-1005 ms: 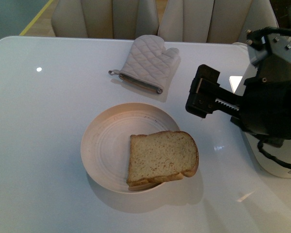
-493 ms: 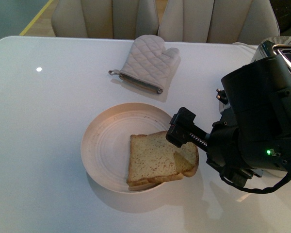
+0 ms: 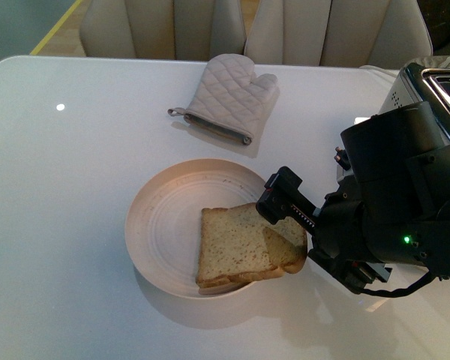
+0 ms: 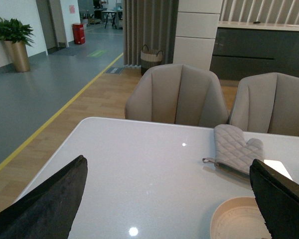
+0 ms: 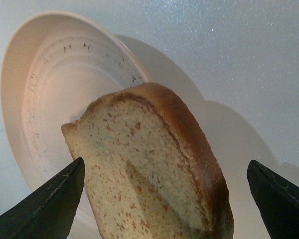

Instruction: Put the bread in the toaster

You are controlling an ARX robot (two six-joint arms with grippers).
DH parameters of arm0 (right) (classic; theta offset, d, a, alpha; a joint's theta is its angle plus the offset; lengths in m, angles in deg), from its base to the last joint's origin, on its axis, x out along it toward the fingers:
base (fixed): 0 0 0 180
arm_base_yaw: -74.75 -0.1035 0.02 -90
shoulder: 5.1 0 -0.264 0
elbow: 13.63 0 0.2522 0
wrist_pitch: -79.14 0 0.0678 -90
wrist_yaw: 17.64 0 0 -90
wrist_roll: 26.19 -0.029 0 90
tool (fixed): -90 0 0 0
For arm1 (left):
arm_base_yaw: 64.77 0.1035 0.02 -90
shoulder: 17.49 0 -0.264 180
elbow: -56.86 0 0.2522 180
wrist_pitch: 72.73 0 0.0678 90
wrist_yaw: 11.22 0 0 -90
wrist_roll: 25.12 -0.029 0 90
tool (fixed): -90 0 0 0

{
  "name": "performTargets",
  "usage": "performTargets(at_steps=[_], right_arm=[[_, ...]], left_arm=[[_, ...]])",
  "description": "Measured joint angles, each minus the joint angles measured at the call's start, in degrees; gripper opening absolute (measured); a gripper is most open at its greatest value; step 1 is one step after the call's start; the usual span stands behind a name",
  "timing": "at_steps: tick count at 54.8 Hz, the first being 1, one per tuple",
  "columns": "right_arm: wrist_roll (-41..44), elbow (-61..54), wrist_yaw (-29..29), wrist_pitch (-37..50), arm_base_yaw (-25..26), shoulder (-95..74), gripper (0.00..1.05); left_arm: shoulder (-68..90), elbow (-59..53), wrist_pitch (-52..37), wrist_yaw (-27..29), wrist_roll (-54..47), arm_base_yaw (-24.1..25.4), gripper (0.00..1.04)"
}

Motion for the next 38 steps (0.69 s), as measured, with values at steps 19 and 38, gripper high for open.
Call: performTargets(at_steps=[19,38], right_arm=[[-0.6,0.6,0.8,-0.7,-0.2,-1.0,0.80],[-0.1,0.9,-0.5,-0.3,-0.6,-1.2,0.21]], left_arm=[[0.0,0.0,0.0,0.0,0.0,0.0,0.97],[0.0,0.0,0.0,0.0,0.0,0.0,0.97]])
